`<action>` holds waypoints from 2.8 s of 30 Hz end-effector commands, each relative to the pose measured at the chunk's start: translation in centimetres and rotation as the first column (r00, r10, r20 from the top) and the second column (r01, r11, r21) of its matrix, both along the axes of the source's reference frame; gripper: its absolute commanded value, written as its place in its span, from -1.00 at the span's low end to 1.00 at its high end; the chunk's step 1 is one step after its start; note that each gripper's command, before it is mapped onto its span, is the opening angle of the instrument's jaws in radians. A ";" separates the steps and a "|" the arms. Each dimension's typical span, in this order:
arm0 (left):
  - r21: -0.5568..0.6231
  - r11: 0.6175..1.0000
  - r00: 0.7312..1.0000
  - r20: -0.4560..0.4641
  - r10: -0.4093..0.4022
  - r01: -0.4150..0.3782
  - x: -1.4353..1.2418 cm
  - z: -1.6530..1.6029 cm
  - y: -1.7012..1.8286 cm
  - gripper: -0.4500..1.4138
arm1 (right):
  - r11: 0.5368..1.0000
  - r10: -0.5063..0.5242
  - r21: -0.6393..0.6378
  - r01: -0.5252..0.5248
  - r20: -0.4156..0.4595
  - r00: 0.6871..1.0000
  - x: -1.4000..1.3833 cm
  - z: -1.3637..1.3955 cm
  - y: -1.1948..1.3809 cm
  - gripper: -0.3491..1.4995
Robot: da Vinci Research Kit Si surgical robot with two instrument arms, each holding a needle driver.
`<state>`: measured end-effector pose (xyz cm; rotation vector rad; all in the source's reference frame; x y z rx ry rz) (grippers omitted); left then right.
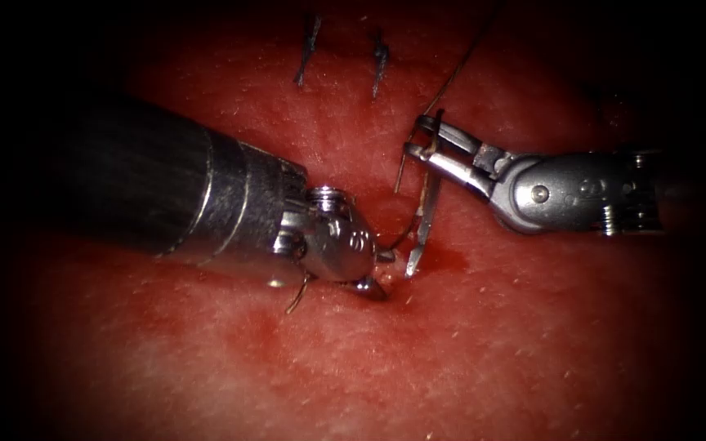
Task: Wound Closure
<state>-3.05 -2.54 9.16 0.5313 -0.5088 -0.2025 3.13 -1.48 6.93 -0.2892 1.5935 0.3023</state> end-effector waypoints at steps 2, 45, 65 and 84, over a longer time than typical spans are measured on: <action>-0.001 1.000 1.000 0.001 -0.001 0.001 -0.05 0.06 -0.03 -0.15 | 1.000 -0.003 -0.001 0.003 0.000 1.000 0.13 0.06 -0.06 -1.00; -0.045 0.990 0.986 0.108 -0.127 0.133 0.04 -0.75 -0.54 -0.05 | 0.986 0.030 0.165 -0.015 -0.094 0.995 0.14 0.19 -0.12 -1.00; -0.029 0.992 0.986 0.122 -0.118 0.122 -0.02 -0.25 -0.76 -0.03 | 0.905 0.059 0.425 0.006 -0.140 0.988 0.09 0.46 0.08 -1.00; -0.013 0.992 0.984 0.128 -0.127 0.129 0.15 -0.02 -0.69 -0.01 | 0.824 -0.015 0.562 0.080 -0.119 0.993 0.14 0.52 0.08 -1.00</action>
